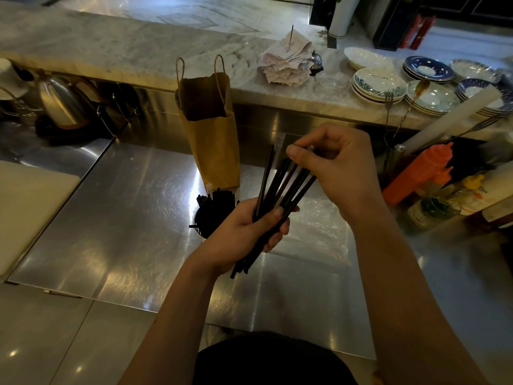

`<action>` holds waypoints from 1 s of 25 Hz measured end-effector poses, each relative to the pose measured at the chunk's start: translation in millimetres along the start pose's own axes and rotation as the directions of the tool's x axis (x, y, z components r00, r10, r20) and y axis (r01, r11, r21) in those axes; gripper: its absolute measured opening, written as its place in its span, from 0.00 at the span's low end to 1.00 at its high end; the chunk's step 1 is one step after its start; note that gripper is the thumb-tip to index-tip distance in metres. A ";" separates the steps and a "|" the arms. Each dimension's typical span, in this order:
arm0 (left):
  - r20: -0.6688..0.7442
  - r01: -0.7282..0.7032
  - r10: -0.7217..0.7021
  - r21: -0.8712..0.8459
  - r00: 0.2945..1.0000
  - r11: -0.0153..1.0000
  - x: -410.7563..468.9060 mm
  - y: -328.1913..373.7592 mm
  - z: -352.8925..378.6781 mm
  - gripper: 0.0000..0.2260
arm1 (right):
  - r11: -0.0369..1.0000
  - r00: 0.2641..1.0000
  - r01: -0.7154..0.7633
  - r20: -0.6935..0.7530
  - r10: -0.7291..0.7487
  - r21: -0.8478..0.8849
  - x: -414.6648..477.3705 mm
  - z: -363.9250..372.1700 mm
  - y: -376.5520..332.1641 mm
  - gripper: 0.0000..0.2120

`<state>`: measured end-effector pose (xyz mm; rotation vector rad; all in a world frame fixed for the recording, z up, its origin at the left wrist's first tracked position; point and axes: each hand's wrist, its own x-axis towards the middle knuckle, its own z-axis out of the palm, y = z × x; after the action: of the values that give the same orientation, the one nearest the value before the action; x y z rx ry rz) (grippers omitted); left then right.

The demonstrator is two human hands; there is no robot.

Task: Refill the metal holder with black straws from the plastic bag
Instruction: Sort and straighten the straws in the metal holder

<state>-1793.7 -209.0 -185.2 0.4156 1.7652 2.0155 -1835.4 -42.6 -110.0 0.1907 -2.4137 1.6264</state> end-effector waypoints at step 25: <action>-0.808 -0.330 -0.074 -0.319 0.584 0.889 22.7 15.4 -19.1 0.08 | 0.979 0.898 -0.201 0.392 0.202 -0.045 -21.2 47.7 34.5 0.05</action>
<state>-1824.5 -215.6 -174.0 -0.6773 1.6044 2.9057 -1828.2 -74.1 -163.6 0.3037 -2.8188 1.8196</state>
